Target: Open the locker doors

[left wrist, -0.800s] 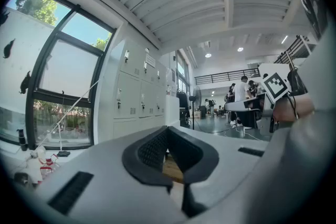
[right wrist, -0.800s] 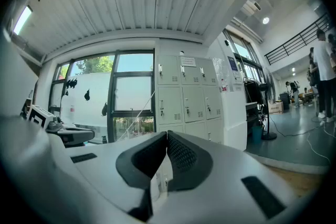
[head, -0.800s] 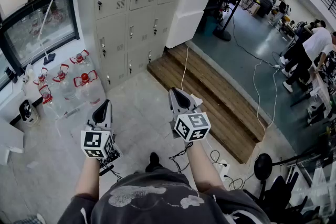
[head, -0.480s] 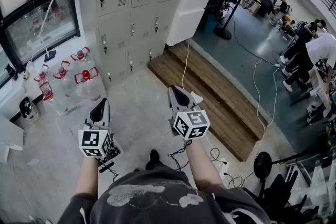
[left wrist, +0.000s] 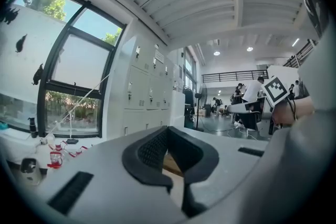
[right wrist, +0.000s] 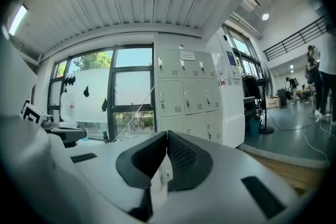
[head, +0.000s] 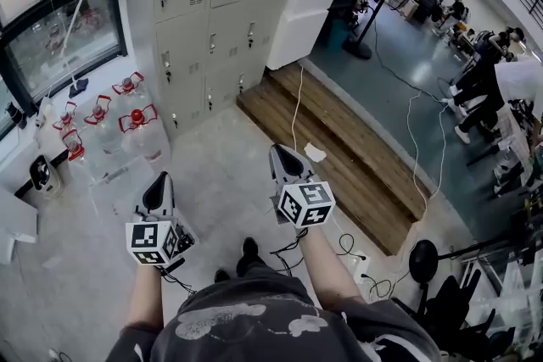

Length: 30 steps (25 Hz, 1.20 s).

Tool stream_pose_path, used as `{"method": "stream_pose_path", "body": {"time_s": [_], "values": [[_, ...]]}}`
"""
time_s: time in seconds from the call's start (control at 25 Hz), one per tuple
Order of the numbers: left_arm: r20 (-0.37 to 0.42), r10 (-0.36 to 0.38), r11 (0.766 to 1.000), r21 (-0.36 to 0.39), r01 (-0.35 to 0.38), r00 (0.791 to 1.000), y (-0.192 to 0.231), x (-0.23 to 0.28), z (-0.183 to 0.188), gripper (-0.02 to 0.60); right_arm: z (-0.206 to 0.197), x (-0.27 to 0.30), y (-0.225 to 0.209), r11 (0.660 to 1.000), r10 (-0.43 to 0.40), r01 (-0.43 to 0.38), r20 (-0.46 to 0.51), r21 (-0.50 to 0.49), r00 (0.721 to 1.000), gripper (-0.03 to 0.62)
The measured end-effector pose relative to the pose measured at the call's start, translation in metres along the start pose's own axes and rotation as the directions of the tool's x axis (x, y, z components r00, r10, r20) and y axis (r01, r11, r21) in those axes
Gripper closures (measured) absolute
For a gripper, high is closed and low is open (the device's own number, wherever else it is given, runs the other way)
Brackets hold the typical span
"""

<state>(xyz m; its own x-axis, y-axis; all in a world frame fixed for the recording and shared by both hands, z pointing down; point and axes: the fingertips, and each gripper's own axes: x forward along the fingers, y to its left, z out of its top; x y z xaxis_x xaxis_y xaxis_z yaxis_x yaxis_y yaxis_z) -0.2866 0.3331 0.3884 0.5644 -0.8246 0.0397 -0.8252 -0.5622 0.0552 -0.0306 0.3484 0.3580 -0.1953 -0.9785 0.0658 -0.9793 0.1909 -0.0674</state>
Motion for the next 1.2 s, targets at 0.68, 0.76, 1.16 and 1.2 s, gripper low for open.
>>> {"method": "stream_pose_path", "body": {"time_s": [0.68,0.76,1.16,1.2], "values": [[-0.027,0.001,1.000,0.014,-0.001,1.000,-0.033,0.064,-0.003,0.572,-0.011,0.025,-0.063,0.994,0.052,-0.055,0.025,0.091,0.998,0.283],[-0.039,0.016,1.000,0.021,-0.016,0.999,-0.040,0.084,-0.006,0.572,-0.020,0.037,-0.087,0.992,0.062,-0.063,0.008,0.112,0.998,0.279],[-0.005,0.145,0.988,0.052,-0.144,0.989,-0.087,0.210,0.025,0.572,0.004,0.114,-0.226,0.974,0.161,-0.161,0.012,0.160,0.987,0.273],[-0.002,0.155,0.987,0.051,-0.154,0.988,-0.093,0.219,0.026,0.572,0.007,0.119,-0.236,0.972,0.174,-0.174,0.012,0.155,0.985,0.273]]}}
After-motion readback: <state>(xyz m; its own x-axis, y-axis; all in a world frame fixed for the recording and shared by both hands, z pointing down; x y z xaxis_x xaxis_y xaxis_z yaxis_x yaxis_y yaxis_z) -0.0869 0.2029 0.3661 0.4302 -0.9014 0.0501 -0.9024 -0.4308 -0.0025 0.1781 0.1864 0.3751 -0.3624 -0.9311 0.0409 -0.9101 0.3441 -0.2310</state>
